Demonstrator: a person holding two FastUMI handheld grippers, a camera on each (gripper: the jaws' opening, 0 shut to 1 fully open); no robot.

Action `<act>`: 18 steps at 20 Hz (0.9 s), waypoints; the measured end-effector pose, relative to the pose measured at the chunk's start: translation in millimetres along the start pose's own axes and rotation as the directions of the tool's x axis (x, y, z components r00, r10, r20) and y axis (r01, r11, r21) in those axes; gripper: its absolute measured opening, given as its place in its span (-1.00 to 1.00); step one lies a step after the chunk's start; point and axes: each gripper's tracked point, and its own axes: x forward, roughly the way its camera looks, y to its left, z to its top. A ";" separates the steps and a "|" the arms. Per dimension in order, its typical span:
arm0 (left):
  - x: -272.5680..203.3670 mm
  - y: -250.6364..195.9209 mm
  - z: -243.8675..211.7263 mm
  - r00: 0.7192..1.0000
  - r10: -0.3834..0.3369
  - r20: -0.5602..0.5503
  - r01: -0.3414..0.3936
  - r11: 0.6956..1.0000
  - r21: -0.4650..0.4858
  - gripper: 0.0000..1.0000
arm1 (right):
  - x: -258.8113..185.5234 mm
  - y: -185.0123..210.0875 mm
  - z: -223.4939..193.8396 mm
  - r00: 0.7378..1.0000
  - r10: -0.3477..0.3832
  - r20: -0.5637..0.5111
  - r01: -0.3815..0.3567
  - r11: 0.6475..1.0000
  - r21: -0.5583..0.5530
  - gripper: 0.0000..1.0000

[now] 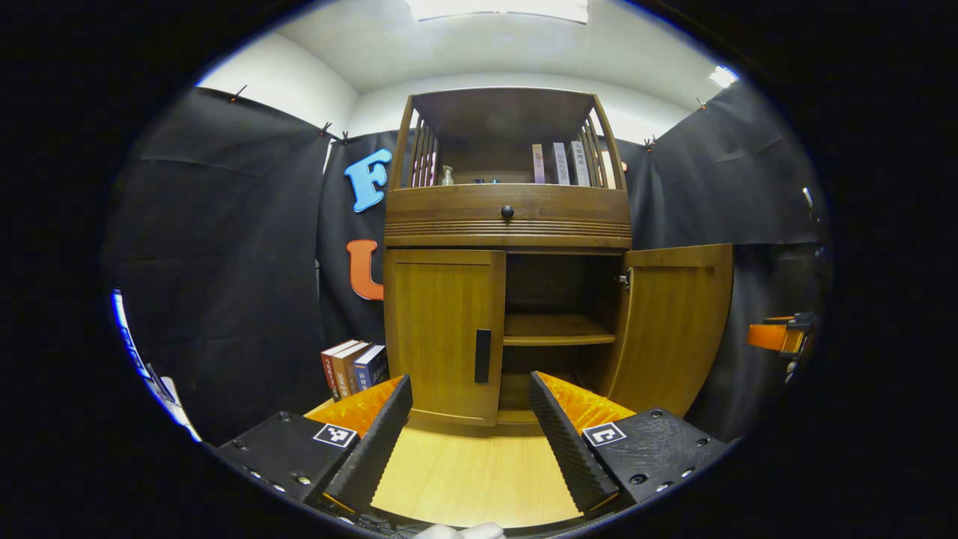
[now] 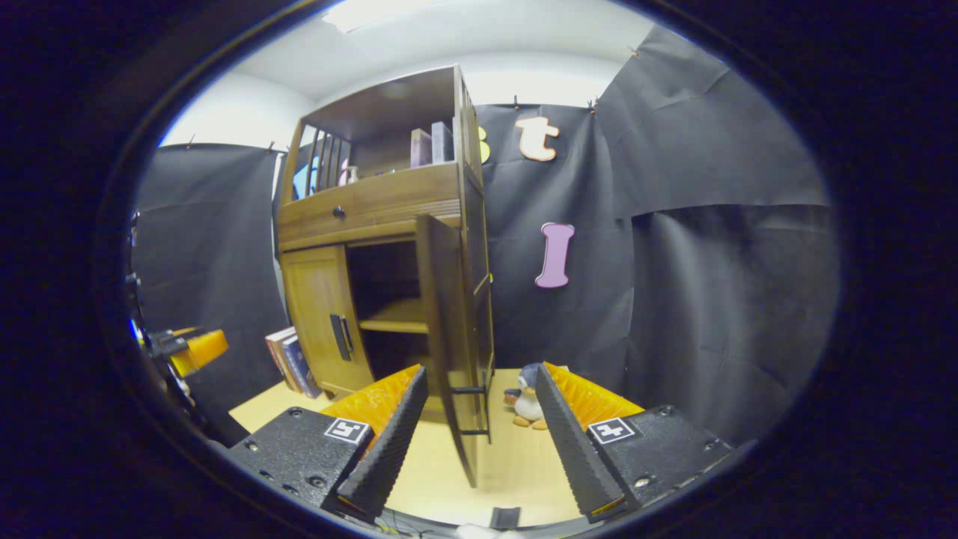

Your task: Open the right door of the double-door shoe cabinet with the right hand, and open the left door with the left hand.

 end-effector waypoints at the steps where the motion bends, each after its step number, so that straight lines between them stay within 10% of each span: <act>1: 10.0 2.5 -0.1 1.000 -0.016 0.005 0.016 1.000 0.006 0.87 | 0.6 15.1 4.8 1.000 -0.014 0.010 0.014 1.000 -0.001 0.84; 18: 243.1 1.8 -69.7 0.979 -0.205 0.016 0.205 0.979 0.000 0.88 | 18.2 146.0 -32.0 0.971 -0.224 -0.084 0.207 0.963 -0.172 0.87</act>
